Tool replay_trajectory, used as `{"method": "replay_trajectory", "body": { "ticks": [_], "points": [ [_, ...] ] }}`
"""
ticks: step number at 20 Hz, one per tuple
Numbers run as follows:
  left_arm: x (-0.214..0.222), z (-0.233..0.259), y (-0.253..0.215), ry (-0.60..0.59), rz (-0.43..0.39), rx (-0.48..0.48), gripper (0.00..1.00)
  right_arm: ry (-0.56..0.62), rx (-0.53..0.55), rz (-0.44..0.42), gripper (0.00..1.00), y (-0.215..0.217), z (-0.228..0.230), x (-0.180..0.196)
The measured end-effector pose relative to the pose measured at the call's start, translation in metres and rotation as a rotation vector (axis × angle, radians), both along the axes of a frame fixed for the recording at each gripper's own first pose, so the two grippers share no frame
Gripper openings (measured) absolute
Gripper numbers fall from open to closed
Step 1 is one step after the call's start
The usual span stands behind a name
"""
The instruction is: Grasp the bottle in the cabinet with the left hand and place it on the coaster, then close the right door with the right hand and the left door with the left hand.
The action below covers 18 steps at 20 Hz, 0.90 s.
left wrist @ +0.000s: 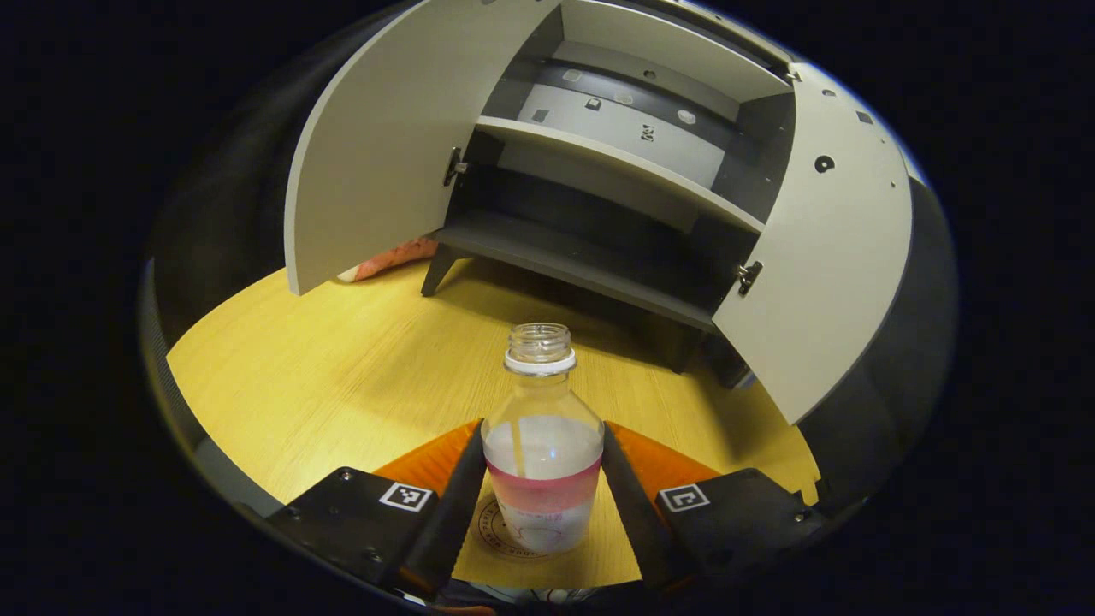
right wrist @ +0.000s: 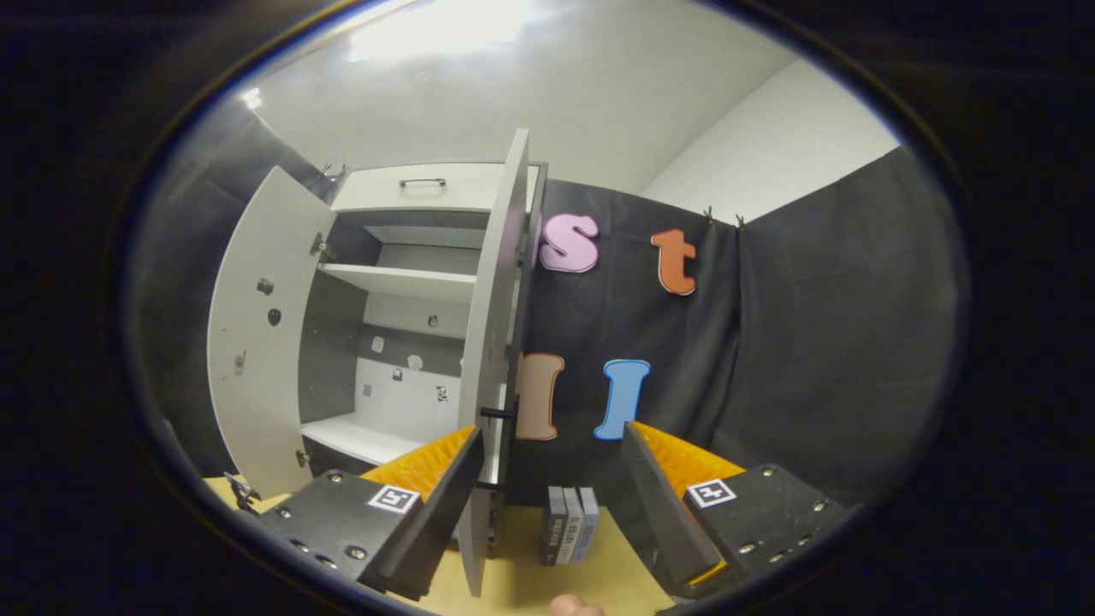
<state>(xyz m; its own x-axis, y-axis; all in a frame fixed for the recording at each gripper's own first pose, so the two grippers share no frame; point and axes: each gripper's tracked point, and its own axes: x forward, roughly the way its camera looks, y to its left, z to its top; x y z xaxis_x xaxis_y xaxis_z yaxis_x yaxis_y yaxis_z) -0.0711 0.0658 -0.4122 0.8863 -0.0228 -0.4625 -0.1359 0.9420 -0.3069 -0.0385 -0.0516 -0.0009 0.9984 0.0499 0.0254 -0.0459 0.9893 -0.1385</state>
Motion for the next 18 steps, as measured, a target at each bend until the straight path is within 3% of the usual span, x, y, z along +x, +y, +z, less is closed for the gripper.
{"method": "replay_trajectory", "body": {
  "ticks": [1, 2, 5, 6, 11, 12, 13, 18],
  "points": [
    [0.001, -0.001, 0.002, 0.004, 0.007, -0.008, 0.81, 0.002, 0.001, -0.003, 0.94, -0.001, -0.002, -0.001],
    [0.002, -0.001, 0.003, 0.008, 0.013, -0.011, 0.82, 0.004, 0.002, -0.007, 0.98, -0.002, -0.003, -0.001],
    [0.004, 0.004, 0.005, -0.003, 0.016, 0.008, 0.81, 0.012, 0.01, -0.013, 0.98, -0.003, -0.006, -0.002],
    [0.007, 0.007, 0.008, -0.01, 0.016, 0.014, 0.84, 0.017, 0.015, -0.013, 0.94, -0.003, -0.007, -0.001],
    [0.026, 0.008, 0.011, -0.031, 0.032, 0.05, 0.81, 0.024, 0.034, 0.002, 0.98, 0.001, -0.01, -0.004],
    [0.026, 0.007, 0.007, -0.033, 0.025, 0.06, 0.82, 0.025, 0.031, 0.001, 0.94, 0.001, -0.01, -0.004],
    [0.026, 0.006, 0.006, -0.03, 0.018, 0.069, 0.81, 0.025, 0.028, 0.0, 0.98, 0.0, -0.01, -0.005],
    [0.018, 0.001, -0.002, -0.039, -0.011, 0.121, 0.82, 0.017, 0.037, -0.013, 0.98, -0.007, -0.009, -0.006]
  ]
}}
